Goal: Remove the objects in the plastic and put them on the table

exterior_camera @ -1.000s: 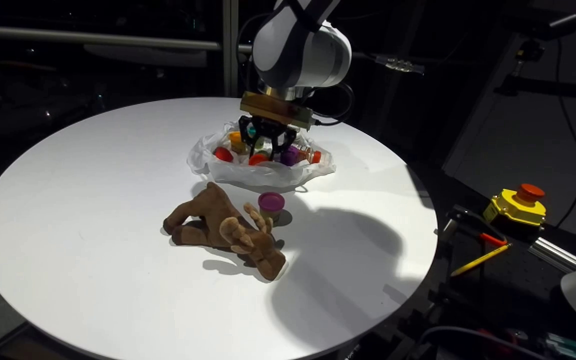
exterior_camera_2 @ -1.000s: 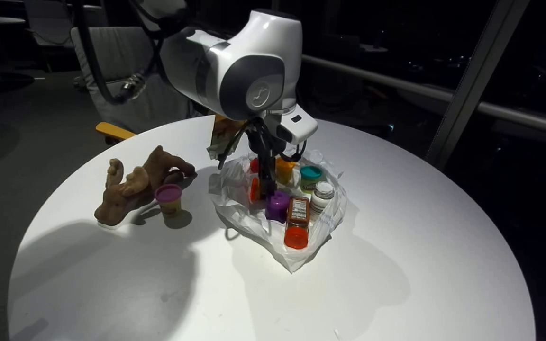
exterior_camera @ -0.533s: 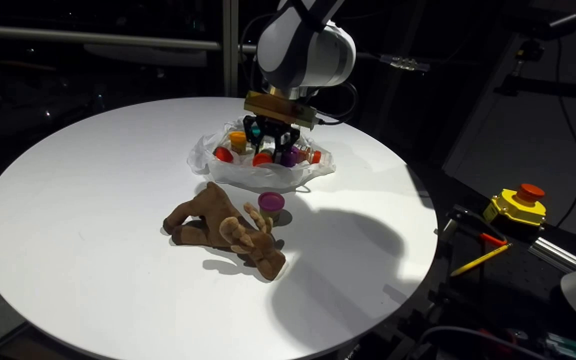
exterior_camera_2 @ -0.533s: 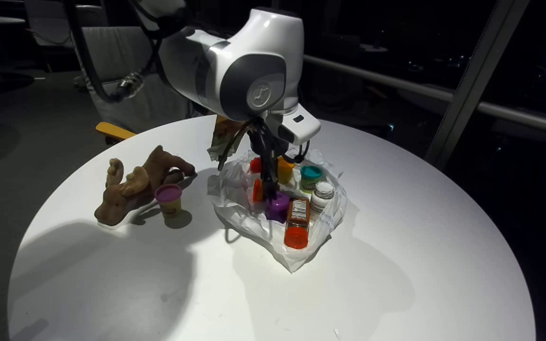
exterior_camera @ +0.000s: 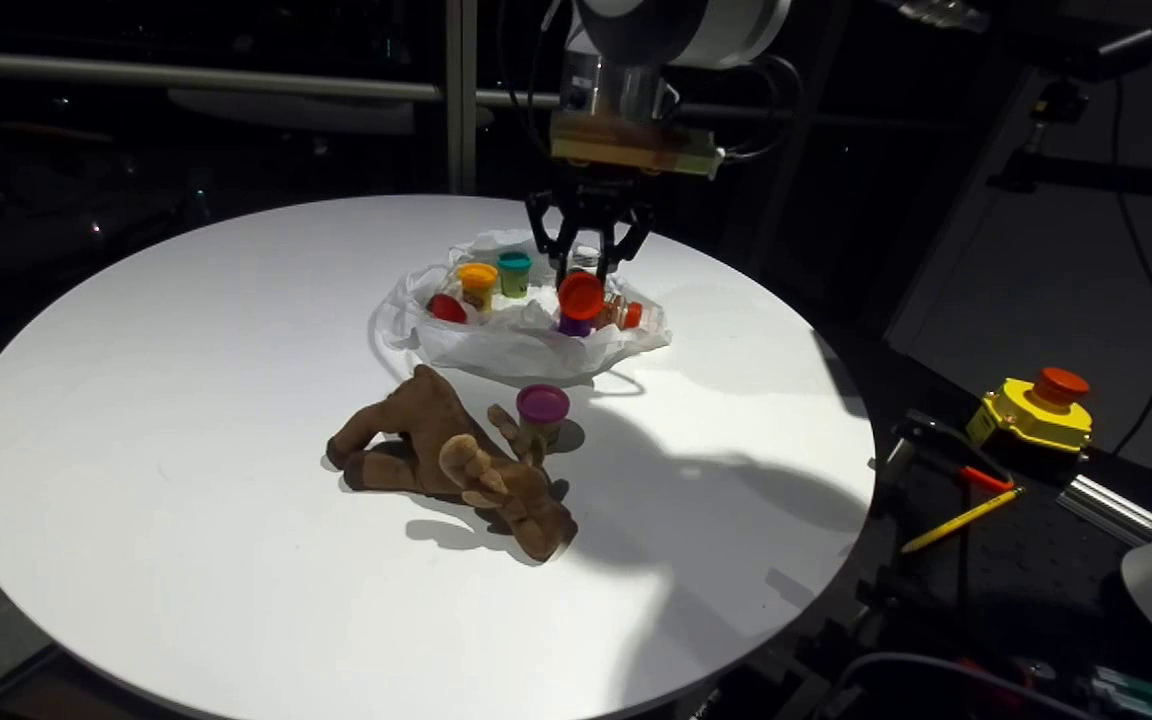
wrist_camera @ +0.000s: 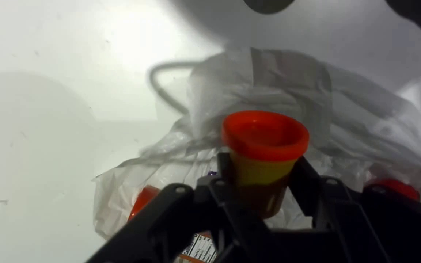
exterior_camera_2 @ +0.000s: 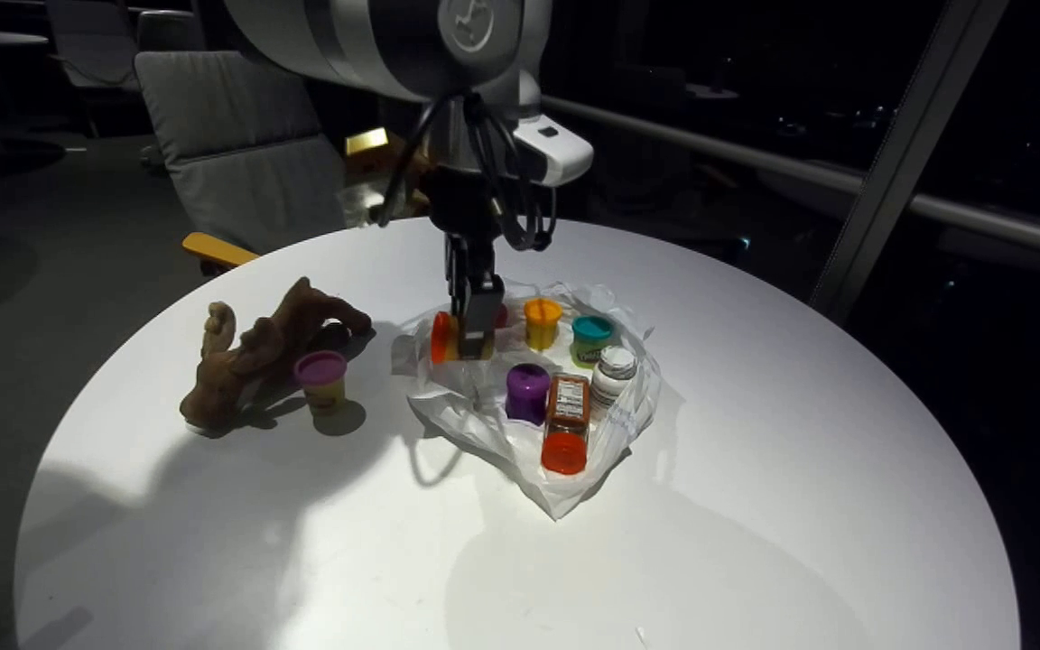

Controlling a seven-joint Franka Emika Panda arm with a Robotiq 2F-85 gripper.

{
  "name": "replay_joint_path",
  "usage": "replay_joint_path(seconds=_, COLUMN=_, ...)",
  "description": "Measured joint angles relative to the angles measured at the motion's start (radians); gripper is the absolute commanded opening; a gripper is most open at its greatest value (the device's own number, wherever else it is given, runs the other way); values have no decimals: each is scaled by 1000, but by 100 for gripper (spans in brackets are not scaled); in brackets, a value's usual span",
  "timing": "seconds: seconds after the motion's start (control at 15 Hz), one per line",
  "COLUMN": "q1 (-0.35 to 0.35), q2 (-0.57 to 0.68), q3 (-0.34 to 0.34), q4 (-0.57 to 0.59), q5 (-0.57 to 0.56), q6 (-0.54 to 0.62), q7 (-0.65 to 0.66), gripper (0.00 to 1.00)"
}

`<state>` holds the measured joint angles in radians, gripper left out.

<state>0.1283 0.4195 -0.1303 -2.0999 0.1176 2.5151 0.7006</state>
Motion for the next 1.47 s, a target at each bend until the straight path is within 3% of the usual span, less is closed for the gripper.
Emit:
replay_joint_path(seconds=0.27, q1=-2, q2=-193, q3=50, q4=-189, q5=-12, q6=-81, q7=-157, gripper=21)
replay_joint_path(seconds=0.53, q1=1, q2=-201, q3=129, q4=-298, q5=-18, q6=-92, q7=-249, gripper=20)
replay_joint_path(seconds=0.93, q1=33, q2=19, q3=153, q4=-293, q5=-18, q6=221, q7=-239, gripper=18)
replay_joint_path(seconds=1.0, q1=39, q2=28, q3=145, q4=-288, q5=-18, q6=250, q7=-234, gripper=68)
replay_joint_path(seconds=1.07, q1=46, q2=31, q3=133, q4=-287, q5=-18, q6=271, q7=-228, gripper=69)
replay_joint_path(seconds=1.33, q1=73, q2=36, q3=72, q4=-297, q5=-18, q6=324, q7=-222, gripper=98)
replay_joint_path(seconds=1.47, q1=69, q2=24, q3=57, q4=-310, q5=-17, q6=340, q7=-224, gripper=100)
